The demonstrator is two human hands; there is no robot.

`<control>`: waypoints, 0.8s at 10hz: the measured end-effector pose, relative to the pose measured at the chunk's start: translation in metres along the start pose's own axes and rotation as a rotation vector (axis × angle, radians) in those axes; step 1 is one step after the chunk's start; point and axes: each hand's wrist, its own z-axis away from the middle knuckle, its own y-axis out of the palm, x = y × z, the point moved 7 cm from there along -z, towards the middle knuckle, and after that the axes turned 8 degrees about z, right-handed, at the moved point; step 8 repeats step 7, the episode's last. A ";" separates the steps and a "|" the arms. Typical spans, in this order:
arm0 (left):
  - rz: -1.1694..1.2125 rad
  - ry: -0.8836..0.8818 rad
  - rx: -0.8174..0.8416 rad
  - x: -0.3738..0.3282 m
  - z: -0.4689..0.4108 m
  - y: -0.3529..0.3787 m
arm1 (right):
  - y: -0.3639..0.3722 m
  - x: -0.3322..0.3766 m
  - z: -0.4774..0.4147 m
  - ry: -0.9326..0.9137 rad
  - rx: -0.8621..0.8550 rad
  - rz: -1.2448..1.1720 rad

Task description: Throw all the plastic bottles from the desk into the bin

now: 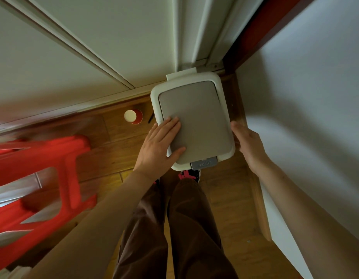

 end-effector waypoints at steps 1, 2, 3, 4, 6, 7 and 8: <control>-0.038 -0.003 -0.008 0.003 0.001 0.007 | 0.002 0.004 0.002 -0.079 -0.003 0.093; -0.050 -0.010 -0.003 0.007 0.001 0.013 | 0.002 0.005 0.001 -0.128 -0.018 0.150; -0.056 -0.017 -0.024 0.010 0.002 0.016 | 0.003 0.003 -0.002 -0.127 -0.027 0.188; -0.111 -0.041 -0.026 0.009 0.002 0.016 | 0.002 -0.001 -0.004 -0.114 -0.050 0.214; -0.220 -0.109 0.047 -0.012 -0.001 0.007 | 0.001 0.007 0.002 -0.057 -0.098 0.245; -0.097 -0.168 0.087 -0.018 -0.003 -0.007 | -0.019 0.033 0.022 -0.085 -0.278 0.185; -0.097 -0.168 0.087 -0.018 -0.003 -0.007 | -0.019 0.033 0.022 -0.085 -0.278 0.185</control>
